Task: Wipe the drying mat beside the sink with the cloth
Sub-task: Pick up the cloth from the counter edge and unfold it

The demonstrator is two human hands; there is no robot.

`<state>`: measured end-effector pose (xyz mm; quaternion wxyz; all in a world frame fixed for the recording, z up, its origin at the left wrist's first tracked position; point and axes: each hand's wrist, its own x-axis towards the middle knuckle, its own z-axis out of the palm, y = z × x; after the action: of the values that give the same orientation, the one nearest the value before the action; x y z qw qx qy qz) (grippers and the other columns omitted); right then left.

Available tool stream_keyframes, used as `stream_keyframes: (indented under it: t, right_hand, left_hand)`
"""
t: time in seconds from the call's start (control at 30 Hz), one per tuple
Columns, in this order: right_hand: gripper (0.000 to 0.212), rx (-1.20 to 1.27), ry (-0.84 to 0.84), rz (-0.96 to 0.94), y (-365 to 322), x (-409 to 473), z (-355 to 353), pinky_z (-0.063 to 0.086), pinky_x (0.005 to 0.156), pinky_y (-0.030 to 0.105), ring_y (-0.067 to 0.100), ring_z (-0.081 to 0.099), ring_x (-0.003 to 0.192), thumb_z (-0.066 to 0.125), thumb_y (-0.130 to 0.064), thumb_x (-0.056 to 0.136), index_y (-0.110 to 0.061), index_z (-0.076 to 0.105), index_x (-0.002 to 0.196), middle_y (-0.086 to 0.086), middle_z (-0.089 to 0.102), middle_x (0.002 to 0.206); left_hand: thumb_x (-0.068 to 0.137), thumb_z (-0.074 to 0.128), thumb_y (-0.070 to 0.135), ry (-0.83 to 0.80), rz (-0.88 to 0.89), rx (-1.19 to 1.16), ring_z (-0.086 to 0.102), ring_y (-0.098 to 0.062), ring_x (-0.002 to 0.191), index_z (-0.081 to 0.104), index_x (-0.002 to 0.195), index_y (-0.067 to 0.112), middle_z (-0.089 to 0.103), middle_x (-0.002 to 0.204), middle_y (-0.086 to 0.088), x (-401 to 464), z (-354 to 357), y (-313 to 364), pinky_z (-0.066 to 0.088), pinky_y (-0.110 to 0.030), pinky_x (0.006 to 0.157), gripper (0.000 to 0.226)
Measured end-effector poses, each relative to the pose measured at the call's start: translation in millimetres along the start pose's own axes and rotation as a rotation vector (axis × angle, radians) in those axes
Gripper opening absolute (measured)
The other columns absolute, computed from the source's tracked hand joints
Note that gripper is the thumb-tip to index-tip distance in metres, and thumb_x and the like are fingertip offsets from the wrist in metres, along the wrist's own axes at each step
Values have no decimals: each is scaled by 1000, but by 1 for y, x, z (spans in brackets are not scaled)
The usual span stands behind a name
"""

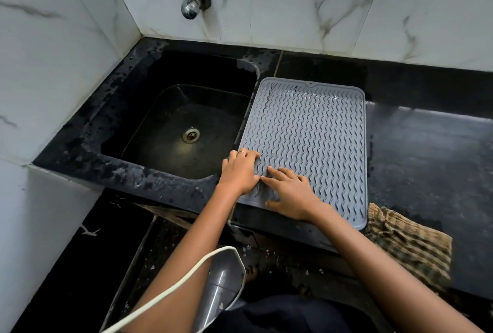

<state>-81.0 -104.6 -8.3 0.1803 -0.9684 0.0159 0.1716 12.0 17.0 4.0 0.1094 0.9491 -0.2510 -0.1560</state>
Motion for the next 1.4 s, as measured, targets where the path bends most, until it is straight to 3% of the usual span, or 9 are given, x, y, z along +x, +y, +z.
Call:
stream_keyframes:
  t: [0.13, 0.27, 0.5, 0.67, 0.87, 1.0, 1.1, 1.27, 1.4]
  right_hand:
    - [50, 157, -5, -3, 4, -1, -16, 28, 111, 44, 21, 26, 141, 60, -33, 87, -26, 49, 135, 0, 34, 153]
    - [32, 302, 1, -40, 9, -3, -37, 46, 96, 35, 23, 59, 111, 61, -17, 88, -11, 63, 119, 6, 65, 122]
    - [25, 290, -65, -86, 42, -20, -71, 45, 88, 26, 18, 61, 103, 61, -17, 91, -10, 66, 114, 6, 67, 115]
    - [20, 165, -153, -159, 87, -44, -93, 50, 88, 32, 21, 62, 98, 63, -12, 89, -6, 69, 107, 9, 68, 111]
    - [9, 34, -226, -64, 154, -90, -93, 45, 69, 26, 15, 59, 79, 69, -16, 81, -11, 70, 87, 6, 72, 93]
    - [26, -19, -251, 87, 188, -115, -84, 53, 82, 38, 26, 61, 94, 77, -29, 75, -14, 66, 93, 8, 67, 101]
    - [42, -48, -277, 152, 200, -128, -78, 53, 80, 38, 28, 60, 94, 82, -37, 67, -15, 60, 94, 6, 62, 97]
    - [66, -85, -346, 195, 204, -139, -70, 54, 80, 39, 26, 60, 93, 89, -41, 54, -14, 50, 99, 4, 57, 97]
    - [53, -175, -425, 195, 196, -136, -64, 55, 75, 37, 25, 59, 84, 89, -41, 55, -12, 53, 81, 2, 55, 84]
  left_hand:
    - [91, 56, 34, 10, -16, 33, 35, -28, 131, 42, 136, 22, 43, 141, -6, 1, -1, 7, 30, -43, 106, 49]
    - [93, 53, 38, 31, 0, 40, 35, -27, 133, 40, 138, 24, 42, 143, -6, -1, 0, 15, 28, -44, 107, 49]
    - [92, 52, 42, 146, -46, 33, 35, -25, 130, 45, 133, 29, 43, 140, -3, -16, 11, 53, 24, -42, 104, 43]
    - [90, 56, 41, 241, -167, -105, 35, -23, 129, 51, 125, 32, 44, 136, -1, -35, 22, 108, 20, -42, 103, 37]
    - [87, 62, 35, 168, -52, -242, 49, -17, 120, 58, 118, 34, 57, 127, 9, -63, 45, 193, 22, -37, 92, 31]
    - [85, 64, 32, -27, 49, -189, 50, -18, 121, 58, 124, 31, 58, 129, 6, -68, 61, 232, 27, -39, 96, 40]
    - [80, 69, 44, -141, 87, -52, 44, -20, 128, 53, 131, 29, 54, 134, 4, -66, 69, 247, 31, -46, 107, 55]
    - [74, 70, 57, -88, 107, 141, 44, -22, 122, 52, 123, 27, 57, 123, 1, -64, 78, 255, 32, -44, 102, 60]
    - [78, 62, 62, -154, 13, 292, 55, -21, 109, 59, 108, 24, 66, 107, 1, -60, 79, 256, 29, -38, 98, 48]
